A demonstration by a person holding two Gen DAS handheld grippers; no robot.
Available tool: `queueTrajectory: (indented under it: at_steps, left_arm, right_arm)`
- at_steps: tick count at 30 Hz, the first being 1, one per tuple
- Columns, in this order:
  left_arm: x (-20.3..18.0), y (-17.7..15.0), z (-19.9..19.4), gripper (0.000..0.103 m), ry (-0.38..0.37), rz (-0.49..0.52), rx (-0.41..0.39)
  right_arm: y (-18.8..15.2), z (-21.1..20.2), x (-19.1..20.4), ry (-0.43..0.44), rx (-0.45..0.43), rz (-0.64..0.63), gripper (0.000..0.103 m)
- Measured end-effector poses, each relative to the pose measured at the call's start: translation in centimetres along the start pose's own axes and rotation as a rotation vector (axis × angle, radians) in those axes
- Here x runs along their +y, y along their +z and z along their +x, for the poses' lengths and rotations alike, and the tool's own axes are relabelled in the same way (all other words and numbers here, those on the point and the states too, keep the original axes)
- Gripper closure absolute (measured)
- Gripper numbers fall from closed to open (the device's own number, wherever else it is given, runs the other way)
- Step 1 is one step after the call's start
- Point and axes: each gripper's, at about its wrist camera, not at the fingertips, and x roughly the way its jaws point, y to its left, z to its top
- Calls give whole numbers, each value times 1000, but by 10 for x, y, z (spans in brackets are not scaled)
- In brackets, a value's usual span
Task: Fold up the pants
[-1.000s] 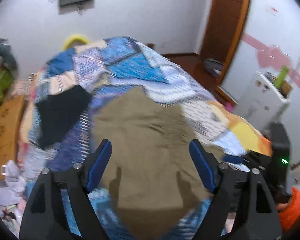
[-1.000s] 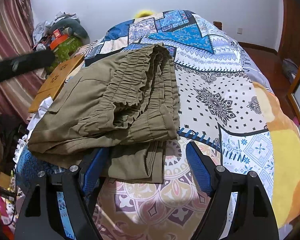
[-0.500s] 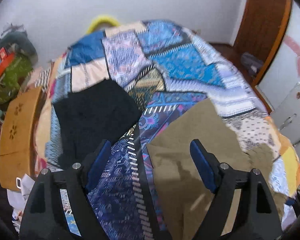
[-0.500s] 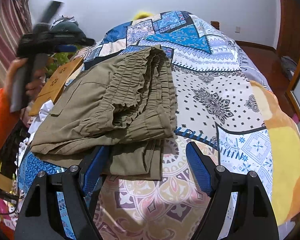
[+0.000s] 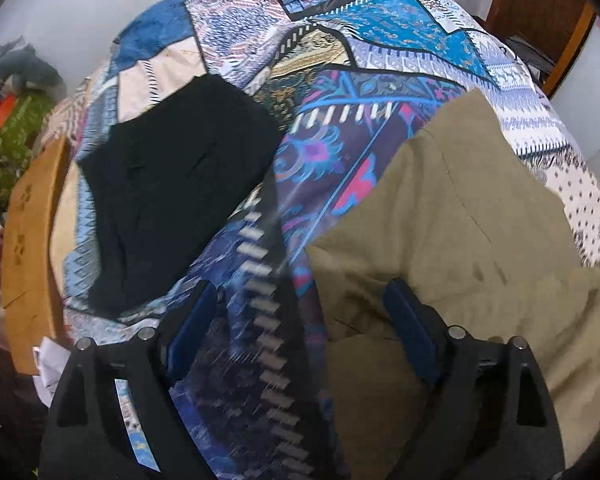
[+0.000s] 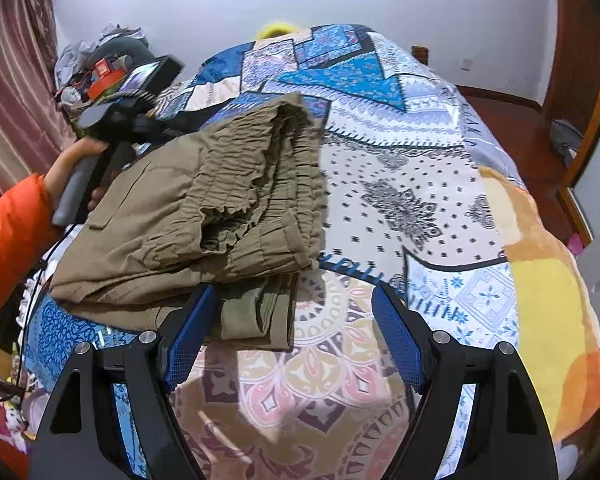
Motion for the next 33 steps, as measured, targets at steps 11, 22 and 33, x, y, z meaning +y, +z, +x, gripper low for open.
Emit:
queueTrajectory:
  at_steps: [11, 22, 33]
  left_arm:
    - [48, -105, -57, 8, 59, -12, 5]
    - [33, -176, -102, 8, -76, -59, -70]
    - [52, -198, -112, 9, 65, -94, -119]
  right_arm:
    - [5, -26, -28, -50, -90, 84, 26]
    - [8, -21, -12, 4, -104, 68, 26]
    - [-6, 1, -27, 24, -19, 119, 26]
